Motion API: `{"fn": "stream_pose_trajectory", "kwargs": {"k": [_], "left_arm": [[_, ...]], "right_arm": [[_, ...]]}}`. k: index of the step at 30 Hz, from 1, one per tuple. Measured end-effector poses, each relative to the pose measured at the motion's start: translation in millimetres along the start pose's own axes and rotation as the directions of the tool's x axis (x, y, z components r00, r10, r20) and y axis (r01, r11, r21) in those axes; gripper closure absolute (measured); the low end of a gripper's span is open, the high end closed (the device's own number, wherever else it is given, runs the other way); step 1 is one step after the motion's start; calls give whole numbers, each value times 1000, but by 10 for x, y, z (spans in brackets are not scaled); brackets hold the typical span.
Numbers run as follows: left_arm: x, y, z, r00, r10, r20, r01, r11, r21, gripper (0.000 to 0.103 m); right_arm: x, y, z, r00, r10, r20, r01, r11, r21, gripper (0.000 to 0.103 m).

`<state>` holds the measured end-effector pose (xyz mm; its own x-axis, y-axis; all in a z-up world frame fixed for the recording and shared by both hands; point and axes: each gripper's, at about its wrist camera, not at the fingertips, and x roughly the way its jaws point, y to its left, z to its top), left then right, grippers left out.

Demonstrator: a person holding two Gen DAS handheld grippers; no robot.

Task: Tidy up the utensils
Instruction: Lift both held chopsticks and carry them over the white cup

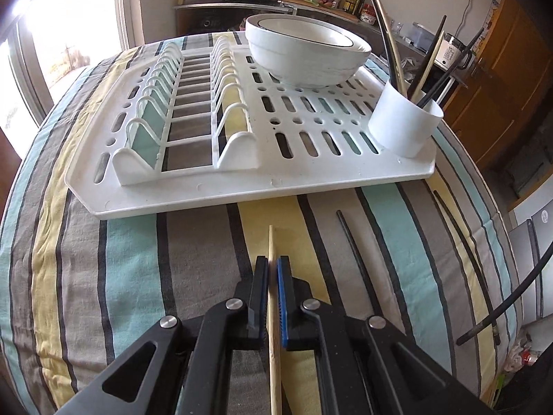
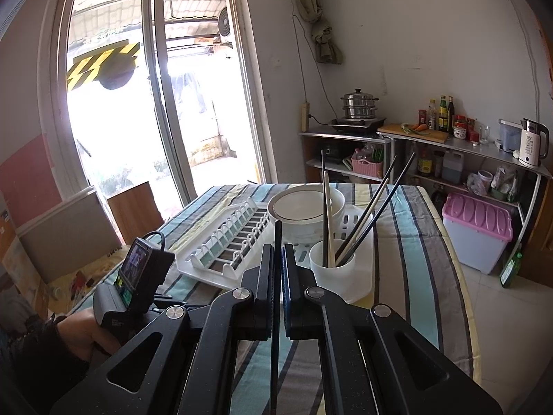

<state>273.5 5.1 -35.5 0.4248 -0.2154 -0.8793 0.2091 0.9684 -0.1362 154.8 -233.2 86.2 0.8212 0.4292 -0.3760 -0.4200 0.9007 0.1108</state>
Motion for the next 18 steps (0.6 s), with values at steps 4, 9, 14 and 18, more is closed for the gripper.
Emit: {"fn": "stream_pose_trajectory", "kwargs": {"k": [4,9,14,18], "left_arm": [[41,-79,120,998,29,-54,-25,997,66,98],[91,-127,229,992,43,-120,-29,992,121,97],[106,-140,266,989,41,-143,-21,990,139,98],[72,-94,237,993,30,-117,-16,992,121,98]], "right_arm": [[11,-9,-6,1000,-1,-1,2,1000,2,99],[14,-19,-13,1000,2,-3,-2,1000,2,99],[16,-29,-16,1000,9,-4,-9,1000,4,99],[12,-33,-16,1000,12,-6,-12,1000,7,99]]}}
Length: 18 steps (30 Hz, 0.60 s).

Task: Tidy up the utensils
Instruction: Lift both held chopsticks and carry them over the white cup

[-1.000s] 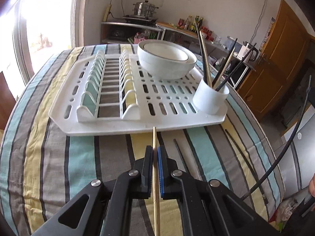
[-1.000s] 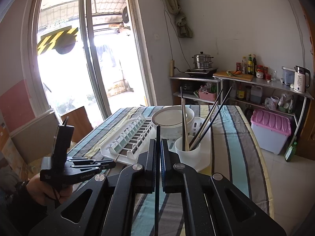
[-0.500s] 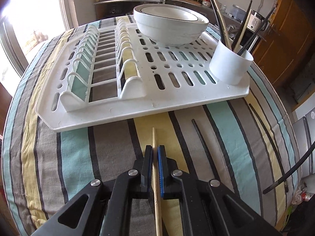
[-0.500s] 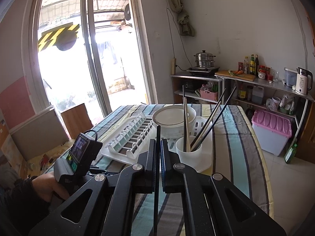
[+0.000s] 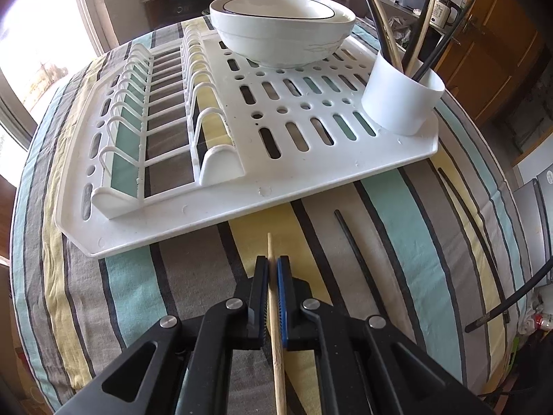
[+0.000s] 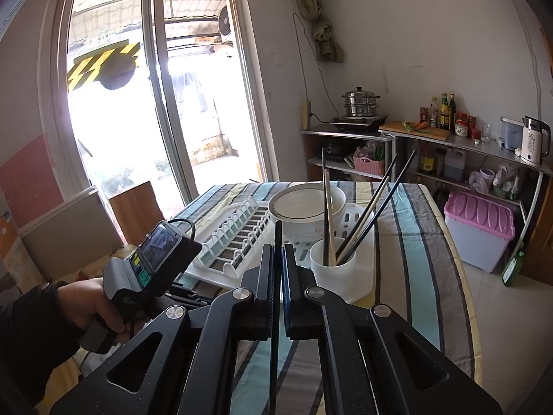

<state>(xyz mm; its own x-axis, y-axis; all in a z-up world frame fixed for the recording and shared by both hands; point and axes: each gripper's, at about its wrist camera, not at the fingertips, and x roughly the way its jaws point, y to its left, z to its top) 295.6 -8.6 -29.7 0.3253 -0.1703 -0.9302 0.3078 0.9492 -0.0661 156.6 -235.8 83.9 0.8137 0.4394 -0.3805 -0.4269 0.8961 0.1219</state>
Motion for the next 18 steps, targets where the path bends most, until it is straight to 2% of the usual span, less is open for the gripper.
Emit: {"fn": "stream_pose_trajectory", "kwargs": {"k": [4,8,13,18], "left_arm": [[-198,52,-48,997,-21,80,24,999,-31,98],[-600,83,-92,980,-36,196,47,997,-56,98],[-1122,86,-121,942,-42,332,72,994,-77,98],[-1497,39,-141,902,-58,427,97,993,-71,98]], "right_arm": [[-12,-24,4,1000,-3,2,3,1000,3,99],[-33,-42,27,1000,-10,9,10,1000,7,99],[-50,-46,41,1000,-17,15,17,1000,7,99],[-70,-57,38,1000,-24,19,24,1000,13,99]]}}
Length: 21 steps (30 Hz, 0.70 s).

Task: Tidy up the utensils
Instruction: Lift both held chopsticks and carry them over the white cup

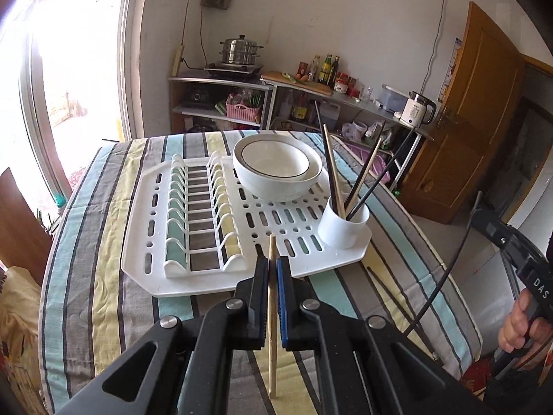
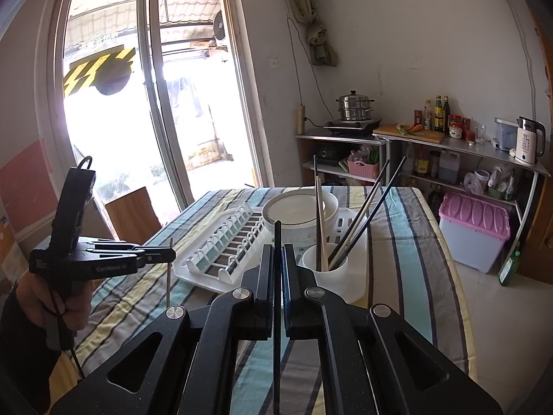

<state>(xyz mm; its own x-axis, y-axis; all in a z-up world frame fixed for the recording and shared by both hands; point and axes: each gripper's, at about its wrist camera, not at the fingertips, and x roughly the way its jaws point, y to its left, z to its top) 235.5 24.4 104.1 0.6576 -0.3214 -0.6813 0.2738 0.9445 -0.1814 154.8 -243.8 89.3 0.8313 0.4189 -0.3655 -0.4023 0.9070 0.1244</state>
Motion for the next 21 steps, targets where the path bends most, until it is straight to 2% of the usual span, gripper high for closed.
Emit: {"fn": "stream_pose_trajectory", "kwargs": {"k": [4,11,21], "left_arm": [[-140,-106,33,999,-13,37,13,1000,23,99],[-200,-252,85,998,-34,56,32,998,46,99],[-227,-548,465,992,-78,98,69,993,93,99]], "right_arm": [[-33,-25,24,1000,-7,13,7,1000,11,99],[-87,-71,86,999,-17,32,17,1000,17,99],[-101,-114,374,996,-44,71,45,999,-9,99]]}}
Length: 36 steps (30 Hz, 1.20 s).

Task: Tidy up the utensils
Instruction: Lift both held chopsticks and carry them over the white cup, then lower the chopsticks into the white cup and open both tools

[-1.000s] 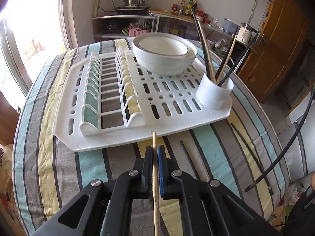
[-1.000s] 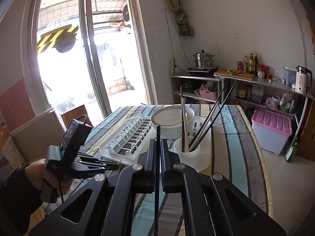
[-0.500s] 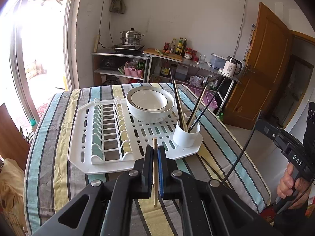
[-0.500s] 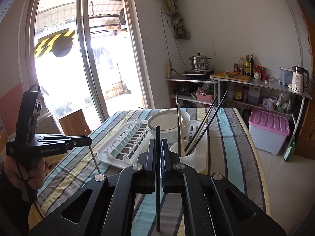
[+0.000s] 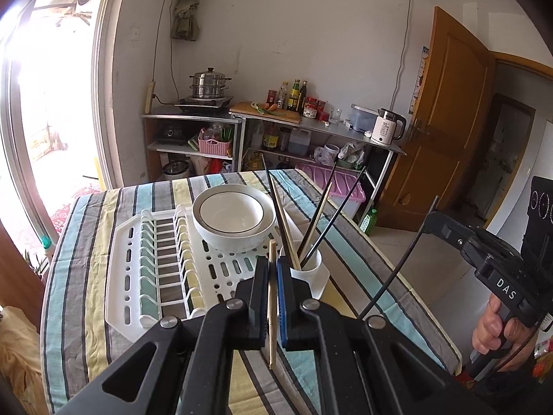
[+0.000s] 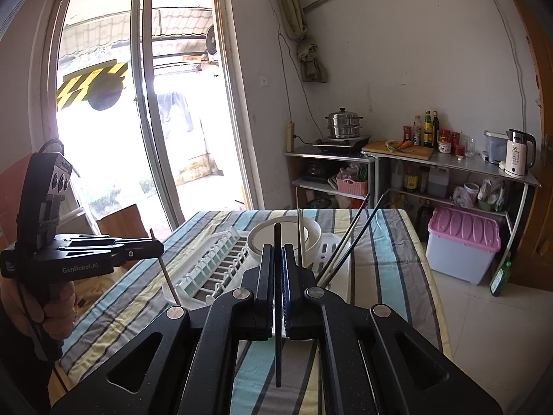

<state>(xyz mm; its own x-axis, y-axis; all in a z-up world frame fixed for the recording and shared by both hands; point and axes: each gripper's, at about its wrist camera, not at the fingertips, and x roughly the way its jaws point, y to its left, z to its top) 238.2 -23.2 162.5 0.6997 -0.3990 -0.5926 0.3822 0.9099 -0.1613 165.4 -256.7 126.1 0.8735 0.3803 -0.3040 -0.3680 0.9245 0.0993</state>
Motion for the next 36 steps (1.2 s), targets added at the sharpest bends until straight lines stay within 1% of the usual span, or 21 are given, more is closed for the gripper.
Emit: {"fn": "stream_pose_trajectory", "kwargs": {"k": [9,14,17,21,27,30,36], "left_arm": [[178,-169,536,999,-28,45,28,1000,14,99],[354,-234,784,997,-40,59,39,999,17,99],[486,-265,879,997,-41,60,40,999,24,99],[686,-268,966,998,-46,50,45,999,26,99],[970,-225,1008,998,-50,36,49,998,25,99],[1123,-183,987,998,-48,28,48,999,23,99],[1456,-71,872,999,-43,-19,43,999,8,99]], "right_arm": [[10,-59,455,997,-12,76,13,1000,-12,99],[98,-111,606,995,-13,101,13,1000,-6,99],[173,-153,656,994,-13,105,13,1000,-2,99],[287,-238,693,994,-18,104,18,1000,7,99],[502,-402,694,996,-28,84,26,999,34,99],[612,-481,639,997,-31,68,28,999,46,99],[828,-615,493,999,-40,16,39,997,71,99]]}}
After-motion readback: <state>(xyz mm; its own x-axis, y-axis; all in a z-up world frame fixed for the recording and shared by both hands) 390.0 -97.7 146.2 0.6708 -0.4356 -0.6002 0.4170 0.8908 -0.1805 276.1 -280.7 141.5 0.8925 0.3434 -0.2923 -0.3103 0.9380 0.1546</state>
